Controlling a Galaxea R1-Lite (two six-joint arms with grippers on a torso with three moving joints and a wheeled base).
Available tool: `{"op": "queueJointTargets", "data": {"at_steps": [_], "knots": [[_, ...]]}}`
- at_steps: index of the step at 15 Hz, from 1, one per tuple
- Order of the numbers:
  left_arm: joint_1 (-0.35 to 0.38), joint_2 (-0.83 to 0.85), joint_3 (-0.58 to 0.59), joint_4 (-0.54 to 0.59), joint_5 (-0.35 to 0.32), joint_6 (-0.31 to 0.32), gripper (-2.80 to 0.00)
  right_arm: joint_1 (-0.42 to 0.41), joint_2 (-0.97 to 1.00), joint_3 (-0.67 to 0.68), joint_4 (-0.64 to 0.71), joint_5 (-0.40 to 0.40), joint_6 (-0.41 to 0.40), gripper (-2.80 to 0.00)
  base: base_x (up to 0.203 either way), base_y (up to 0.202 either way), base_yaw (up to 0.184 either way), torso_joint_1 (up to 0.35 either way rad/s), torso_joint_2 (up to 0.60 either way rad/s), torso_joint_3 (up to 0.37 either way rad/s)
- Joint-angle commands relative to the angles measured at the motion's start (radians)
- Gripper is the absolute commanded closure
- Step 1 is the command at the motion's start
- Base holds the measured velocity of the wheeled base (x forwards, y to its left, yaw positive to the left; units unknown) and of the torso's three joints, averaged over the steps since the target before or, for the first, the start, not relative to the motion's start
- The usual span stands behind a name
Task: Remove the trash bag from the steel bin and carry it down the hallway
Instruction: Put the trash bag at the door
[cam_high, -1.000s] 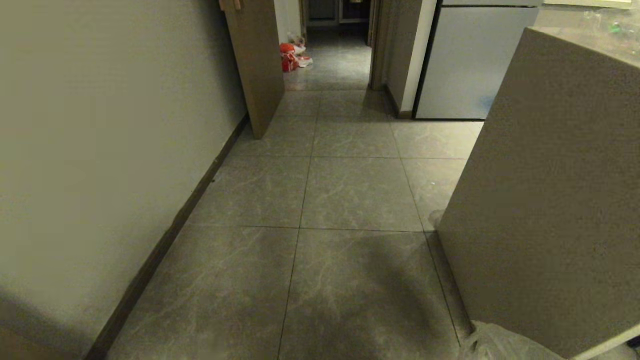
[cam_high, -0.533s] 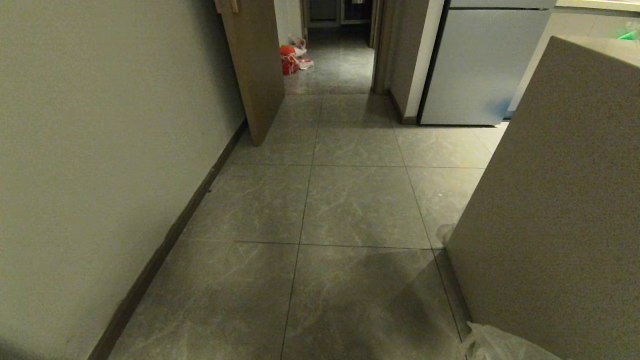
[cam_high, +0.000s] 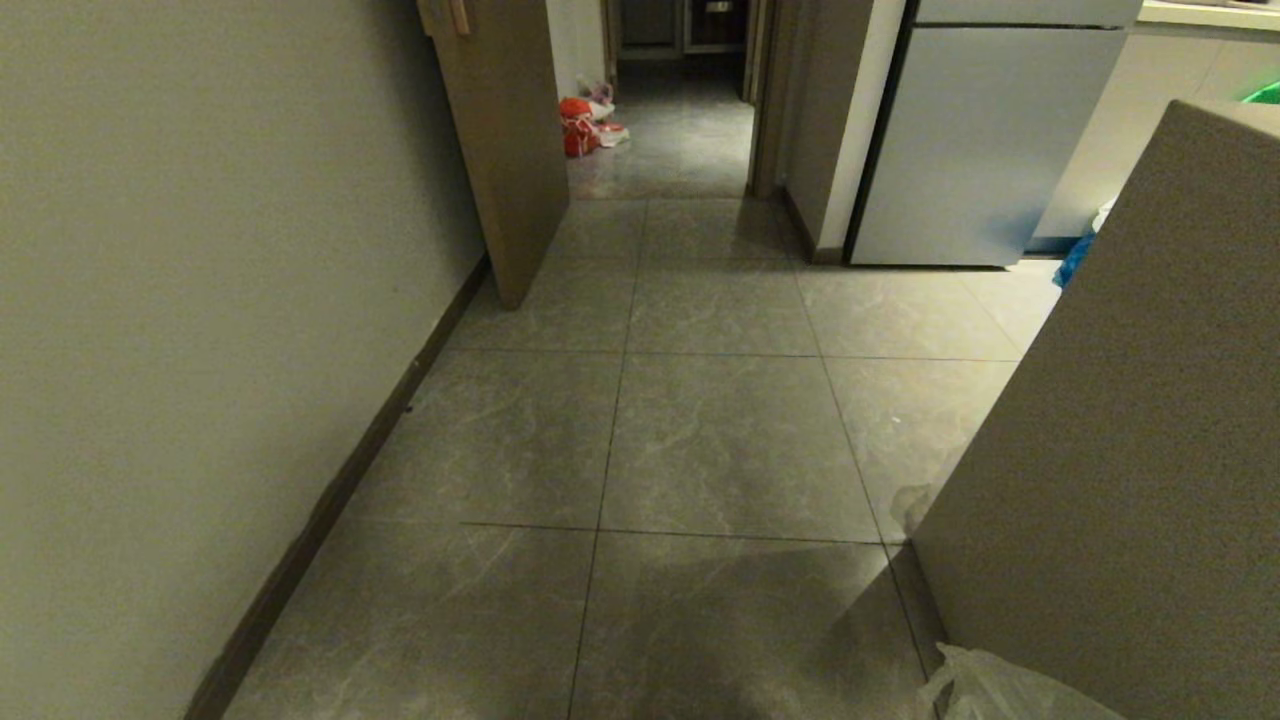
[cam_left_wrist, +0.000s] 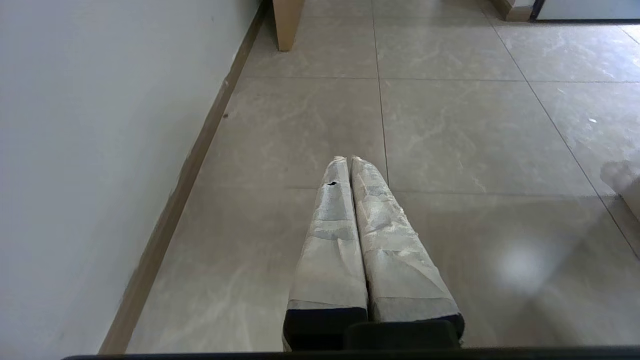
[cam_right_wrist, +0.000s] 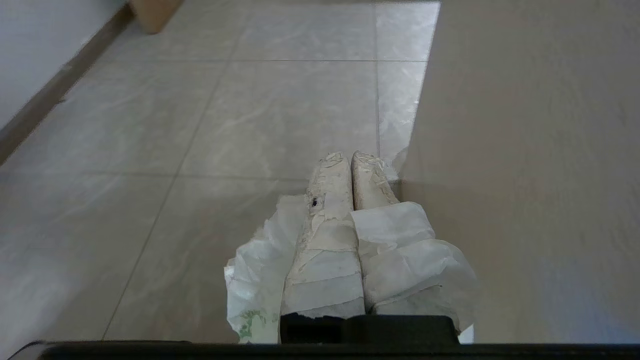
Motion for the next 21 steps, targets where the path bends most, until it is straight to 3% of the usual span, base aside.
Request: {"op": "queueJointTargets", "data": {"at_steps": [1,21], "knots": [[-0.001,0.0,0.002,0.001,0.001,-0.001,0.0,0.0,-0.002,0.0,0.0,0.0,0.0,0.0,0.188,0.0,0.0,0.002,0.0,0.002],[-0.002,0.0,0.002,0.001,-0.001,-0.001,0.0,0.0,-0.002,0.0,0.0,0.0,0.0,0.0,0.192,0.0,0.001,0.003,0.0,0.002]]}}
